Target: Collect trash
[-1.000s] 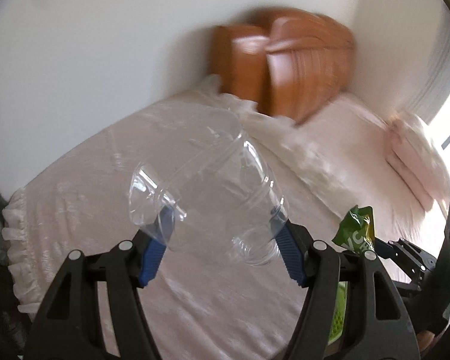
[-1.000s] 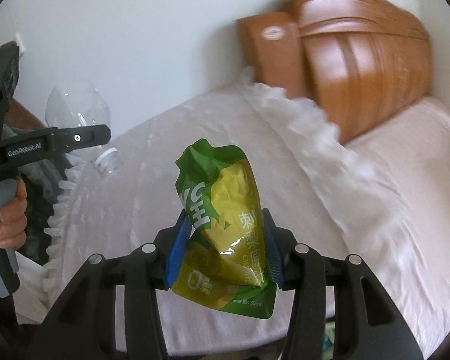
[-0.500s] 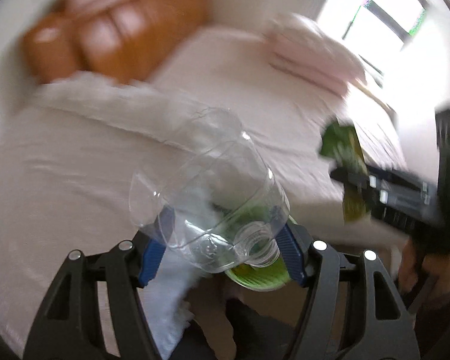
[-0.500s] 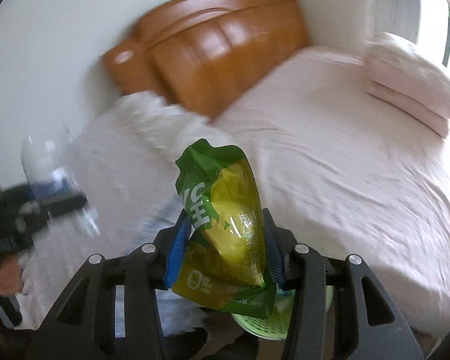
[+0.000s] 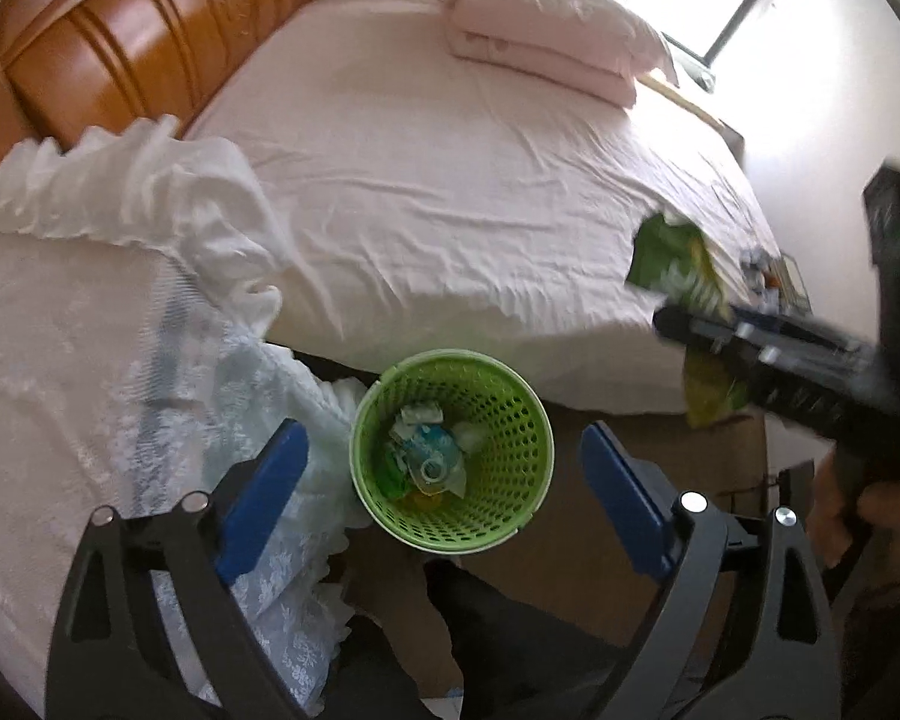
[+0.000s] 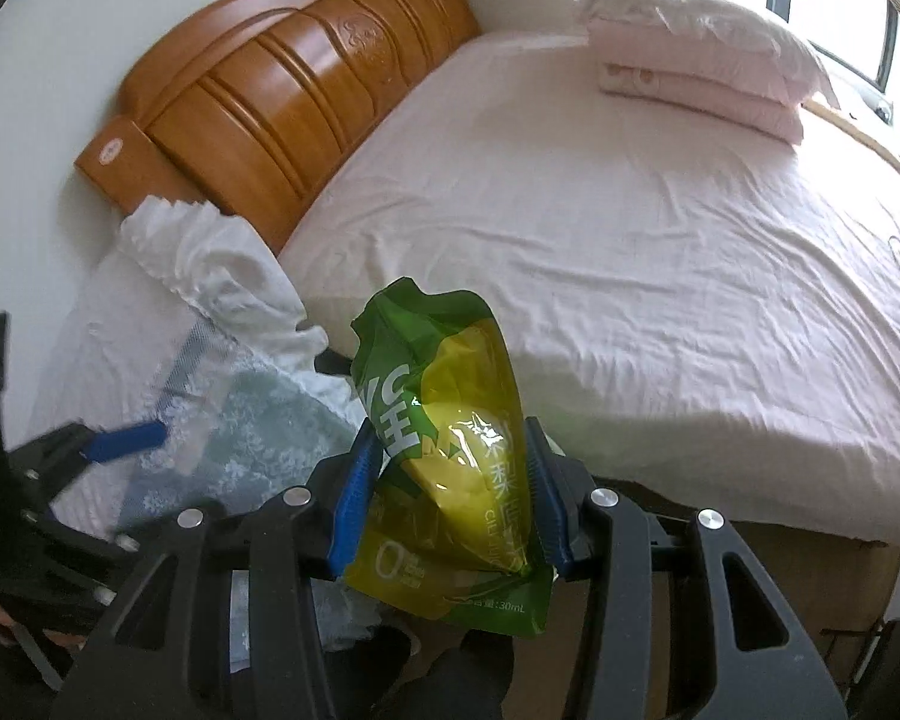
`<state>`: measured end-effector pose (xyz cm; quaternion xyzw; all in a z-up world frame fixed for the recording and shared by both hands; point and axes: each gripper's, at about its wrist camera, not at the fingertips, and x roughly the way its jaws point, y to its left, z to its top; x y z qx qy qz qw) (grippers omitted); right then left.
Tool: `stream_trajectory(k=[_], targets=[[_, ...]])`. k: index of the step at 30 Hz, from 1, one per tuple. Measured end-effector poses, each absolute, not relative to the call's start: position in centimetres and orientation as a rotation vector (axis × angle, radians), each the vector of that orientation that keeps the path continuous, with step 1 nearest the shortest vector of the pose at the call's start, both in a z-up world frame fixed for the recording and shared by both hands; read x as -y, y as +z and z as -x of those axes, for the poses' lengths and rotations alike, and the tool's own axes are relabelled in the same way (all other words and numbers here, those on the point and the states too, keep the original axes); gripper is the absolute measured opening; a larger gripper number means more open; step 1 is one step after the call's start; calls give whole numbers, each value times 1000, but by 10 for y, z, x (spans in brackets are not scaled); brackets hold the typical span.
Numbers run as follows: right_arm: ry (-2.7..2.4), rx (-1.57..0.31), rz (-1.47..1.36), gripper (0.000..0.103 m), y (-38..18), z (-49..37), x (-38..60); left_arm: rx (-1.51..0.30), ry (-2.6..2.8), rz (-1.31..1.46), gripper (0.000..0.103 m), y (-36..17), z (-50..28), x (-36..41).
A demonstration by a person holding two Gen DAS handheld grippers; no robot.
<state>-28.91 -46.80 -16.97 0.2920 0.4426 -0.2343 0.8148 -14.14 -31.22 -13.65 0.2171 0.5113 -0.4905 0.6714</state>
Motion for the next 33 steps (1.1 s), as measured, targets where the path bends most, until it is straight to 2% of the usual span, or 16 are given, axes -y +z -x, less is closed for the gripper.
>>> stream_trajectory(k=[6, 7, 9, 10, 14, 22, 33], targets=[[-452, -1035, -612, 52, -196, 269, 456, -1097, -986, -424, 90, -113, 121, 281], [-445, -1055, -611, 57, -200, 265, 454, -1087, -958, -413, 90, -109, 116, 273], [-482, -1100, -584, 95, -212, 258, 447, -1082, -925, -389, 90, -104, 109, 265], [-489, -1105, -579, 99, -213, 255, 446, -1083, -911, -375, 90, -102, 106, 260], [-474, -1148, -625, 100, -224, 242, 443, -1076, -859, -339, 90, -93, 94, 245], [-428, -1128, -545, 100, -194, 206, 427, -1011, -714, -274, 90, -69, 70, 206], [-210, -877, -325, 100, -54, 139, 353, -800, -405, -118, 90, 18, 41, 103]])
